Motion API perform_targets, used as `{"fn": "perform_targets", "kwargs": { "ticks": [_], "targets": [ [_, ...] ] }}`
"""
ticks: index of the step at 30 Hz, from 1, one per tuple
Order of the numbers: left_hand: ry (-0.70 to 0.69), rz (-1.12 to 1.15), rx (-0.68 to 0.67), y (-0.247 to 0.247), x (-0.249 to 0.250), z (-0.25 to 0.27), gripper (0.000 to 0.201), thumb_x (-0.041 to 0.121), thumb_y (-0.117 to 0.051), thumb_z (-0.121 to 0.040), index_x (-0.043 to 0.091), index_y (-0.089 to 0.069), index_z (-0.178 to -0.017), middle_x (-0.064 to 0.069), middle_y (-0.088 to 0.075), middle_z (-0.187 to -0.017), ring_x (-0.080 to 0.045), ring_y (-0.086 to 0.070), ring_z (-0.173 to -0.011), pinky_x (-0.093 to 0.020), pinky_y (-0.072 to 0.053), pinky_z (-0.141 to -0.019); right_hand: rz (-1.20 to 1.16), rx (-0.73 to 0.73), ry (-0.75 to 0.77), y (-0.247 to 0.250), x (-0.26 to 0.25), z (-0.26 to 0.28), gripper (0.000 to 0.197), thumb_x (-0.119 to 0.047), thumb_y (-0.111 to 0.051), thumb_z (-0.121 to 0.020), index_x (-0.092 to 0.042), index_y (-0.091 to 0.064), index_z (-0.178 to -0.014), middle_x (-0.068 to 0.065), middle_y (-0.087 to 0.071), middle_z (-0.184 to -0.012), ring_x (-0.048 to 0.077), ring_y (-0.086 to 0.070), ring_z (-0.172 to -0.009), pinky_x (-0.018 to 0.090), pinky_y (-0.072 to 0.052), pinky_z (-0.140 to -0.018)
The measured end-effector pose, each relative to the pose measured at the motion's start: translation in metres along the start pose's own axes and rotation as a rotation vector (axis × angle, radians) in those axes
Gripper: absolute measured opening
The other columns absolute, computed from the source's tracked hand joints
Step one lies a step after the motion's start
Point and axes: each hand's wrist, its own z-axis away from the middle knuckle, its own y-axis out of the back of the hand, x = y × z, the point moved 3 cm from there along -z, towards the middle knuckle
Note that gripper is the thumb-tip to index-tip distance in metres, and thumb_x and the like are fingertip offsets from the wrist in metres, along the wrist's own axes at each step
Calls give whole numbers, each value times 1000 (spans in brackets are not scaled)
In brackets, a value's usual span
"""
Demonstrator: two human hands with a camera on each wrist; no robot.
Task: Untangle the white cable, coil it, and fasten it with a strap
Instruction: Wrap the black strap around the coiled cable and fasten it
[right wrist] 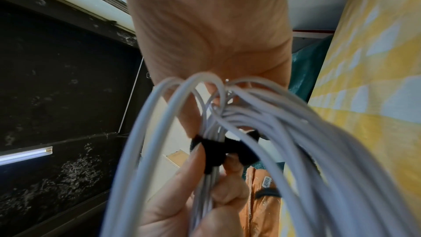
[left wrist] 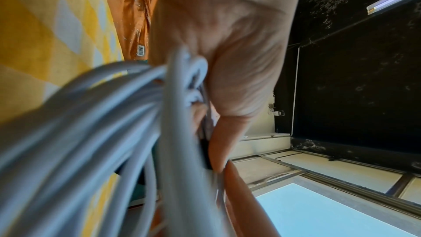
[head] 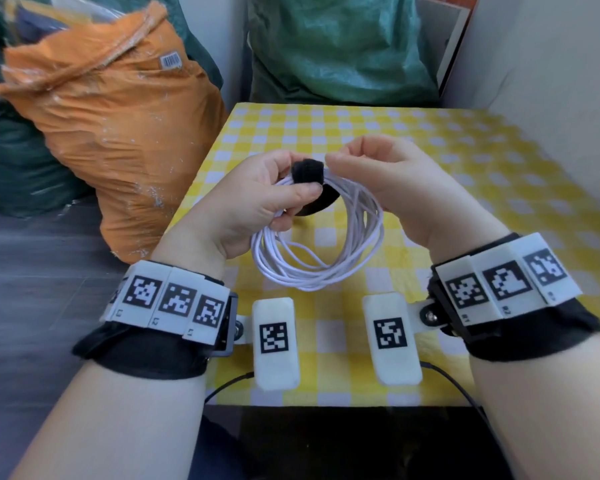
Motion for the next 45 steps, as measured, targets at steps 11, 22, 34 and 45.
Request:
{"fn": "perform_targets", "kwargs": {
  "ticks": [11,22,34,45],
  "targets": [
    [12,-14,82,0,-2,-4,14,3,-54,-92,13,-59,-100,-2,-47,-75,-7,-40,-56,-15,-30,-40,250,16,170,-4,0,-1,22,-5,-68,-82,-23,-68,-71,2,-67,-115,18,-65,-97,24,-50,-85],
    [75,5,112,3,-5,-6,10,6,-50,-96,7,-58,-101,-8,-51,-70,-3,-43,-49,-13,-32,-38,609,-125,207,-11,-5,4,24,-26,-68,-83,-29,-73,-106,2,-66,-121,7,-49,-124,25,-38,-97],
    [56,-10,131,0,-2,-7,13,7,-50,-96,2,-51,-108,-8,-48,-72,-4,-42,-51,-14,-32,-39,450,-169,116,-14,-2,4,38,-24,-36,-101,-7,-65,-83,1,-45,-75,14,-41,-66,30,-34,-60],
    [107,81,155,5,-1,-6,19,7,-48,-96,2,-52,-114,-8,-50,-73,-10,-41,-53,-16,-30,-36,390,-94,244,-5,-6,4,21,-28,-62,-89,-19,-58,-71,-4,-44,-122,0,-42,-108,-3,-29,-78]
  ]
}}
